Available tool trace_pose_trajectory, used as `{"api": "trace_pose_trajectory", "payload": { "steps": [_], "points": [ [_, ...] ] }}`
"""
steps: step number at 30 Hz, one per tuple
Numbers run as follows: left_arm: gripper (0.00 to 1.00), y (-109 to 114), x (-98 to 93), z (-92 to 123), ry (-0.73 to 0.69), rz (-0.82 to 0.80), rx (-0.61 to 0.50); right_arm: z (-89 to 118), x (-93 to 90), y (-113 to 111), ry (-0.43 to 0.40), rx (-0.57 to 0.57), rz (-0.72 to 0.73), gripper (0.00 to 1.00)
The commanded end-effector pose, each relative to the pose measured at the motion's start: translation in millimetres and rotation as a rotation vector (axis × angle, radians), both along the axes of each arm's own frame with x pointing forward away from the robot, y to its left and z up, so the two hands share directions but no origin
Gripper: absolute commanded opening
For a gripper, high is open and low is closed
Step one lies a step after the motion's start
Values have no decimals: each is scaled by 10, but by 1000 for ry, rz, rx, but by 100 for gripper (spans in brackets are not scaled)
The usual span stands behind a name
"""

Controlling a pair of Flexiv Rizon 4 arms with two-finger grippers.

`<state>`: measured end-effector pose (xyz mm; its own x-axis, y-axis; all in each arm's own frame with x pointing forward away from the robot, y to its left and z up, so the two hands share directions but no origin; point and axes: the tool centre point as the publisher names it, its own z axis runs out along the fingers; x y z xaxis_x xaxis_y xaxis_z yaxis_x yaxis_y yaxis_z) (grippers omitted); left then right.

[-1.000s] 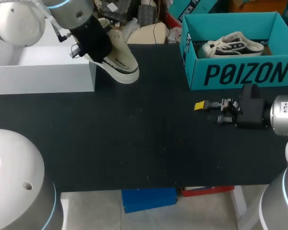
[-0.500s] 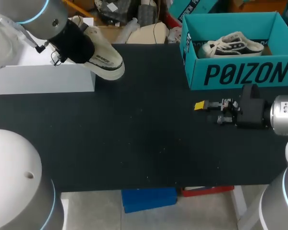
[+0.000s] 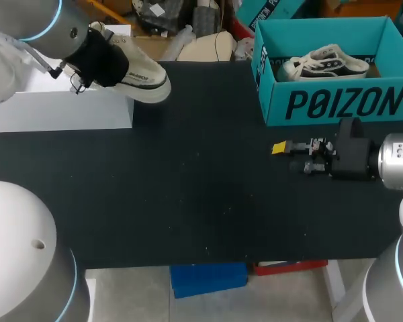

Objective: Take the shoe out of the shoebox, open the shoe tongue, remove and reinsert the insole, then place the shoe into the shoebox

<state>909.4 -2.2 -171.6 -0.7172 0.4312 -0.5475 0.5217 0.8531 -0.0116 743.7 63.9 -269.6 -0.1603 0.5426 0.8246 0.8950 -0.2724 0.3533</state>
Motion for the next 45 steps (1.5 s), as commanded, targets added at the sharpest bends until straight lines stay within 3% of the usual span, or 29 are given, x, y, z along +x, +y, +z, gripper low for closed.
{"api": "trace_pose_trajectory", "payload": {
  "steps": [1, 8, 18, 26, 38, 45],
  "points": [
    [0, 107, 238, -70, -2, 44, 20, 3, 8, 5, 2, -1, 0, 100],
    [0, 521, 564, -168, -82, 144, 92, 3, 8, 5, 2, -1, 0, 100],
    [0, 1090, 985, -199, -86, 284, 55, 3, 8, 5, 2, -1, 0, 100],
    [0, 1432, 1285, -404, -78, 371, 38, 3, 8, 5, 2, -1, 0, 100],
    [0, 1682, 1523, -899, -19, 424, 40, 3, 8, 5, 2, -1, 0, 100],
    [0, 1698, 1556, -1184, -7, 423, 65, 3, 8, 5, 2, -1, 0, 100]
  ]
}}
